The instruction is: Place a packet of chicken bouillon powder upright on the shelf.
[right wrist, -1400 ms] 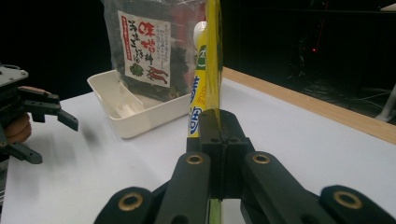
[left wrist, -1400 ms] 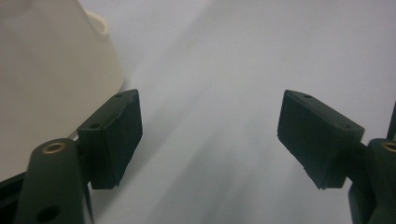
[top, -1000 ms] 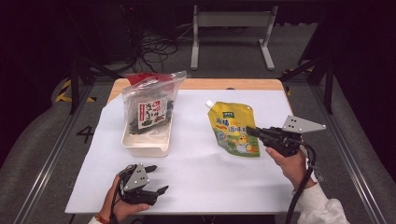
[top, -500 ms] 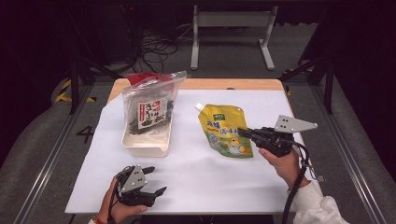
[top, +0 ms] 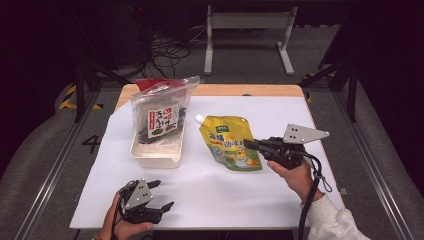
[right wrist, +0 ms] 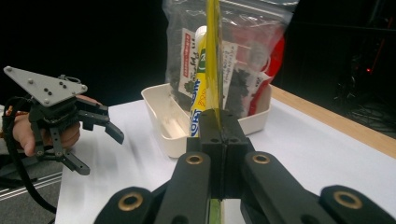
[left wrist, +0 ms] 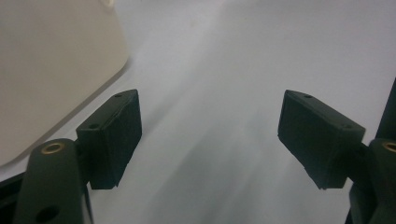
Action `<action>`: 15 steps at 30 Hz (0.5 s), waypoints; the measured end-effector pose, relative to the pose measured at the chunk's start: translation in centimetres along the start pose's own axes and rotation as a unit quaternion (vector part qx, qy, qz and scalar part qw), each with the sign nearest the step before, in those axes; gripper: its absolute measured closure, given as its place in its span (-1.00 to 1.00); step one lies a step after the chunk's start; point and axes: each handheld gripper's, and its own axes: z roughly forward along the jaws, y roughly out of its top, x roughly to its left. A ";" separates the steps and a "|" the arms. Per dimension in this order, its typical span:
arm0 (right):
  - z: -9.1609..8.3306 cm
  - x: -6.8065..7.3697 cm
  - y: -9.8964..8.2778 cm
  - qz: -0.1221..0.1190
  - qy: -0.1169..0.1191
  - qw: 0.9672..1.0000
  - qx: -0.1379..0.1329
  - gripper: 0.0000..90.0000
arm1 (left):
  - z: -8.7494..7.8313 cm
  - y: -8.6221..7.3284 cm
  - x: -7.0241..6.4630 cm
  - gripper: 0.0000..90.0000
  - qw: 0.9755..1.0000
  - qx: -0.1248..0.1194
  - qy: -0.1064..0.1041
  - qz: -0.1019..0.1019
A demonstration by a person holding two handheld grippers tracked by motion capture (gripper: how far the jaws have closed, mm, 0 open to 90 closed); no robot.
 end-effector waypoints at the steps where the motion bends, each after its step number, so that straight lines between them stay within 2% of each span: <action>1: 0.2 0.1 0.1 -0.001 0.003 1.000 -0.001 1.00 | -0.1 -0.1 0.1 -0.50 1.000 -0.002 0.000 -0.002; 7: 1.8 0.7 0.7 -0.010 0.021 1.000 0.000 1.00 | -1.4 -1.1 0.4 -0.50 1.000 -0.011 0.012 -0.023; 15: 3.7 1.0 1.9 -0.017 0.034 0.999 -0.008 1.00 | -1.5 -1.2 0.2 -0.50 1.000 -0.010 0.012 -0.023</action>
